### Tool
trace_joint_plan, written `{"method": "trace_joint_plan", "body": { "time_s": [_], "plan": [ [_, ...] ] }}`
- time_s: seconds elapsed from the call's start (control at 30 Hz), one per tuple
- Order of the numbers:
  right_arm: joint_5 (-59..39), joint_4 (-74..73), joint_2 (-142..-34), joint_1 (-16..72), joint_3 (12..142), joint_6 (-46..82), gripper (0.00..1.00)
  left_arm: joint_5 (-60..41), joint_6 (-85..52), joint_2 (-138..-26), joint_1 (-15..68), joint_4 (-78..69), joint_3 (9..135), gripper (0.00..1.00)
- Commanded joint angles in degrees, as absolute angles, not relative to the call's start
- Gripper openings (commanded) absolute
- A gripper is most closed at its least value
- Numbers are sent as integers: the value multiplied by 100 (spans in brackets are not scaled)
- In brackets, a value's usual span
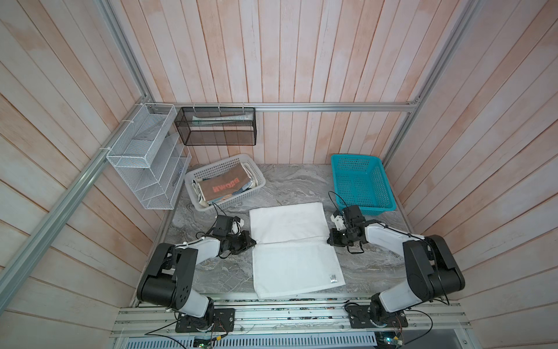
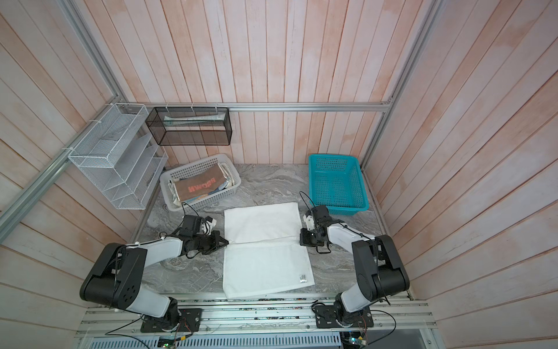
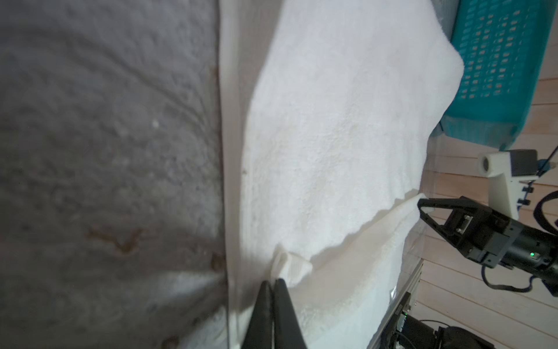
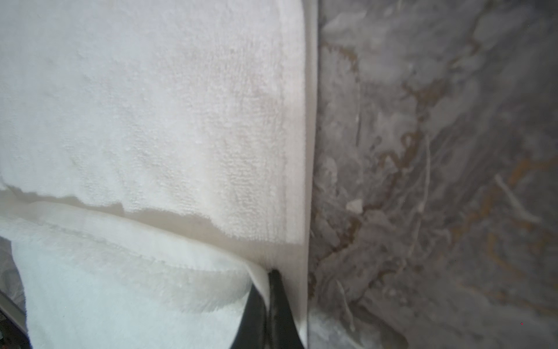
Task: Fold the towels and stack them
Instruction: 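Fold the far edge over toward the near edge with both grippers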
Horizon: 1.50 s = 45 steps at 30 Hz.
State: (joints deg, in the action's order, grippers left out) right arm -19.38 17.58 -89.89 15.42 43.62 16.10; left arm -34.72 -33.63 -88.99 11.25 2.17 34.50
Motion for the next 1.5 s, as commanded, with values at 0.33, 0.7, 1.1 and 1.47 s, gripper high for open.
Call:
{"method": "trace_joint_plan", "body": {
  "time_s": [0.33,0.7,1.1,1.47],
  "plan": [
    [-1447,2803,-9397,1512,6959,1052,0,-3008,-2098,-9309,716,2056,6729,0],
    [-2033,2690,-7930,1538,4922,1624,0,-2837,-3788,-7416,1789,923,3642,0],
    [-2296,1569,-8613,1556,3861,1802,0,-2812,-3824,-8808,1910,-151,3131,0],
    [-1859,2146,-8701,1526,5001,1690,0,-2777,-2520,-9684,1226,1240,5426,0]
  ]
}}
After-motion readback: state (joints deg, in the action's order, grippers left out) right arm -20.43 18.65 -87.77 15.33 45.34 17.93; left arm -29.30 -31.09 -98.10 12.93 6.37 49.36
